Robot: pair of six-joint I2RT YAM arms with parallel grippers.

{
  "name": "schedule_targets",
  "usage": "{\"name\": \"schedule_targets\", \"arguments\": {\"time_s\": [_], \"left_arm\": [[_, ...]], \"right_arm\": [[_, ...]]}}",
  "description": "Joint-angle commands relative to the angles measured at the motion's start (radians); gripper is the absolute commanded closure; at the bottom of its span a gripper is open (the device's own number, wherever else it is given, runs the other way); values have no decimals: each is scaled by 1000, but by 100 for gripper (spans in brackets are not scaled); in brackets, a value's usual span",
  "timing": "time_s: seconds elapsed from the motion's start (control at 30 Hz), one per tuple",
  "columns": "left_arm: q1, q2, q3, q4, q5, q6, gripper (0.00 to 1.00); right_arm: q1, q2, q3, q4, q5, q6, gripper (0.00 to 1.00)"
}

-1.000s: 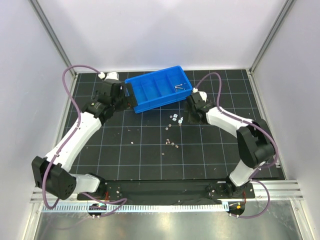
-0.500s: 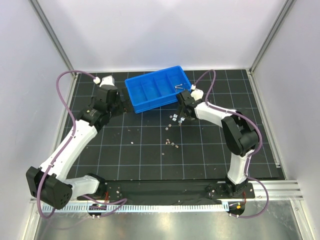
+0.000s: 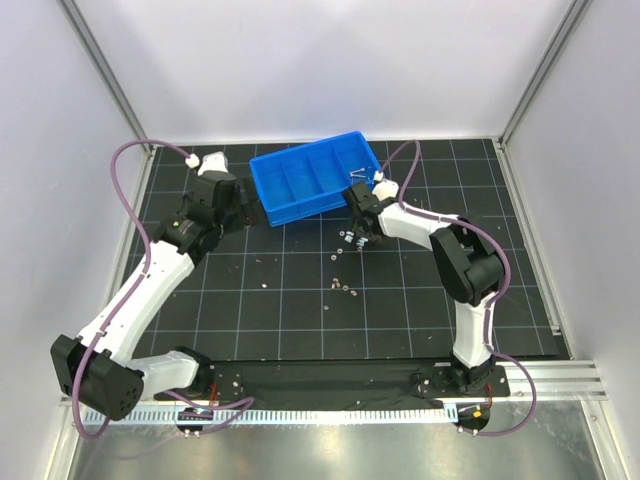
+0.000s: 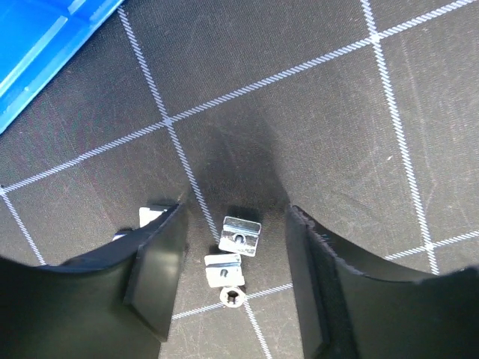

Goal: Sort the screws and nuts into containers

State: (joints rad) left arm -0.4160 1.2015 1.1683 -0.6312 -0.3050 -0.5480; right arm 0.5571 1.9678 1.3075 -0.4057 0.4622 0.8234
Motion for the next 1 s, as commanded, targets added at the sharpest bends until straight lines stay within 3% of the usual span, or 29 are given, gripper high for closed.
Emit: {"name": "schedule_targets", "arguments": {"time_s": [0.0,0.17,0.43,0.6,0.73,0.97], "left_arm": [[-6,-25,10,-7,-32,16,0],[-7,-31,8,-5,-34,16,0],[-9,-37,11,-12,-45,17,0],[-7,-37,11,-13,-46,17,0],[-7,-39,11,-12,-48,19,0],[-7,-46,14,-16,-55,19,0]], "right_arm": [[7,19,38,-13,43,23,41],[23,49,70,-107,73,17,43],[27,37,19,-113,79,48,50],[27,37,15,-101,66,48,63],[27,28,29,-116,67,45,79],[29,-44,111,-151,87,-7,87]]}}
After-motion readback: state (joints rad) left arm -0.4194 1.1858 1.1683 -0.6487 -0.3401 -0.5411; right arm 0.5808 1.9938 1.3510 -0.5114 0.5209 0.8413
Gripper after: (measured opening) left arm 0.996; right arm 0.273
